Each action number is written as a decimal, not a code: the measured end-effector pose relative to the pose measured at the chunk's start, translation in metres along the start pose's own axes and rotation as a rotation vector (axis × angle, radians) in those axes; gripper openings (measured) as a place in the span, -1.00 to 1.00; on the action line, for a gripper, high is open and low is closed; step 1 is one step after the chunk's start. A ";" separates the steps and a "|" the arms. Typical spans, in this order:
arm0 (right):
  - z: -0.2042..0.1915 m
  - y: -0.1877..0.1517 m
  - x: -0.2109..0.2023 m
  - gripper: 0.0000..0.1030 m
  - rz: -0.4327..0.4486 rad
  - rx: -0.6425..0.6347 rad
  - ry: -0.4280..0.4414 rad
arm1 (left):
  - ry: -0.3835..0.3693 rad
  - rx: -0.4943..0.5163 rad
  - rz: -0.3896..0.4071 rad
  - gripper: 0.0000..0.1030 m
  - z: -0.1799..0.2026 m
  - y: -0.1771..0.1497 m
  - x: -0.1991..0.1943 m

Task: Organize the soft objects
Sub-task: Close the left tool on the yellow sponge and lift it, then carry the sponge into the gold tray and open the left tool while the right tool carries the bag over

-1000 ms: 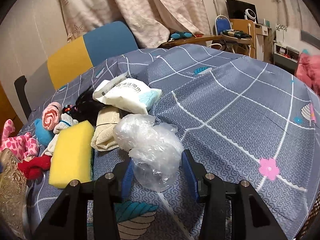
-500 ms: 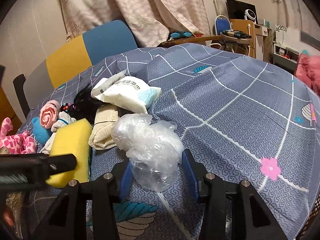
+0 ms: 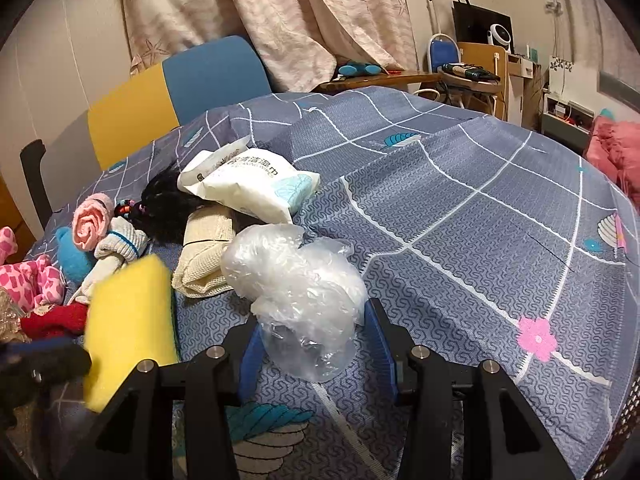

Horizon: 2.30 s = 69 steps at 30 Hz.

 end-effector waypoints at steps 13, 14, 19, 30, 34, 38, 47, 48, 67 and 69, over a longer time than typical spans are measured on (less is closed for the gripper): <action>0.002 0.000 -0.001 -0.08 0.004 0.008 -0.010 | 0.013 -0.113 -0.050 0.70 0.006 0.028 0.022; 0.002 0.000 -0.001 -0.08 0.004 0.009 -0.009 | 0.019 -0.110 -0.073 0.70 0.008 0.030 0.029; 0.003 0.000 -0.001 -0.08 0.006 0.014 -0.006 | 0.041 -0.078 -0.116 0.43 0.009 0.024 0.044; 0.002 0.000 0.000 -0.08 0.005 0.000 -0.028 | -0.056 -0.107 -0.016 0.35 -0.003 0.003 -0.009; 0.001 -0.001 0.000 -0.08 0.004 -0.010 -0.045 | -0.092 -0.065 0.031 0.35 -0.004 -0.015 -0.045; 0.001 -0.001 0.000 -0.08 0.003 -0.013 -0.049 | -0.119 -0.030 0.069 0.35 -0.004 -0.032 -0.076; -0.006 -0.001 -0.002 -0.08 -0.012 -0.075 -0.134 | -0.110 -0.055 0.143 0.35 -0.066 -0.075 -0.148; -0.007 0.000 -0.004 -0.08 -0.010 -0.079 -0.140 | -0.108 -0.065 0.150 0.35 -0.074 -0.079 -0.154; -0.108 -0.003 -0.130 -0.08 0.126 -0.097 0.096 | 0.122 -0.299 0.122 0.37 -0.295 -0.154 -0.179; -0.133 -0.005 -0.153 -0.08 0.154 -0.116 0.145 | 0.115 -0.333 0.105 0.37 -0.317 -0.160 -0.173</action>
Point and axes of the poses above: each gripper's, at about its wrist camera, not at the fingertips, and x roughly the way its jaws point, z to its right, y to its top, the point moved 5 cm from there along x, roughly the way its jaws point, and after that the axes turned 1 degree about y, right-handed, at the moved point
